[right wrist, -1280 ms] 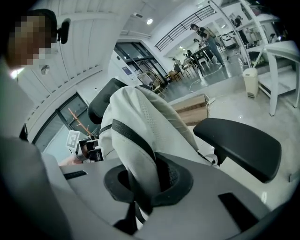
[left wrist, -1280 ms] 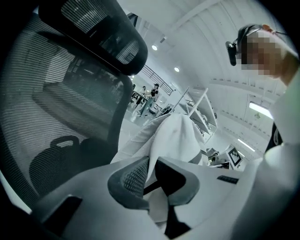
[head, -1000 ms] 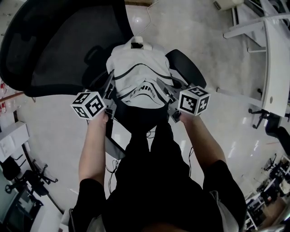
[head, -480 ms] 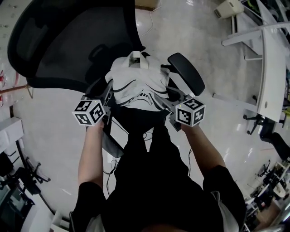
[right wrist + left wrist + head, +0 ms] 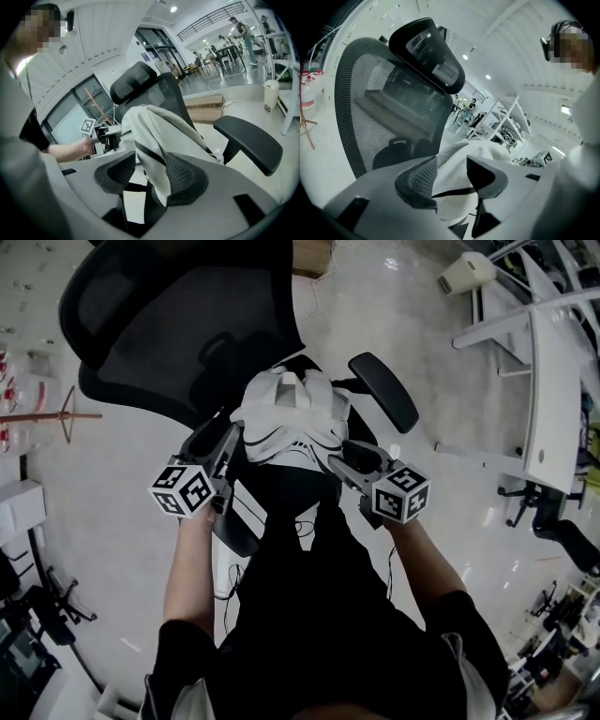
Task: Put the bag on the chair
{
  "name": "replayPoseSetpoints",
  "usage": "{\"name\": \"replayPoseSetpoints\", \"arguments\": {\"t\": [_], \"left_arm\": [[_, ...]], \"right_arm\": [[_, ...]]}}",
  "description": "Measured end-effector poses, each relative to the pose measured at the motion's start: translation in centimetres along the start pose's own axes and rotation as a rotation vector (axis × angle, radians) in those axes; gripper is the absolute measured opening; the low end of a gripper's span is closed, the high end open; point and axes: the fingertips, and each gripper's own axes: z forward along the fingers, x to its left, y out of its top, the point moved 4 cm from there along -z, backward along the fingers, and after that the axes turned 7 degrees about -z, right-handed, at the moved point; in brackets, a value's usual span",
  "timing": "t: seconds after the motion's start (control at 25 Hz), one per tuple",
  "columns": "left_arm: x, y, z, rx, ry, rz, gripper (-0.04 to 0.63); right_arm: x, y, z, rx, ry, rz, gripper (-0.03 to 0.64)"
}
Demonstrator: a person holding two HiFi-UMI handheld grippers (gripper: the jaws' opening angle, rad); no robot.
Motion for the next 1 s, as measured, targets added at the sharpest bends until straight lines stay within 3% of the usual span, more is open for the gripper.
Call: {"name": "replayPoseSetpoints", "arguments": {"t": [0.4, 0.6, 0.88, 1.0], "left_arm": [[-3.8, 2.6, -4.0, -0.079, -0.051, 0.04, 0.206], [-6.8, 3.1, -6.9, -0.111, -0.041, 0.136, 0.192], [-14.9, 2.0, -9.5, -0.165, 0.021, 0.283, 0.17], [-19.4, 0.5, -10.5, -0.206, 0.058, 0.3, 0.163]], "right_arm": [[4.8, 4.6, -3.6, -0.129, 0.006, -0.036, 0.215], [6.8, 5.8, -5.2, -0.185, 0.014, -0.076, 0.215], [6.8, 6.0, -10.8, -0.253, 0.094, -0.141, 0.21], [5.8, 5.5, -14.3, -0.272, 0.126, -0.163, 0.207]]}}
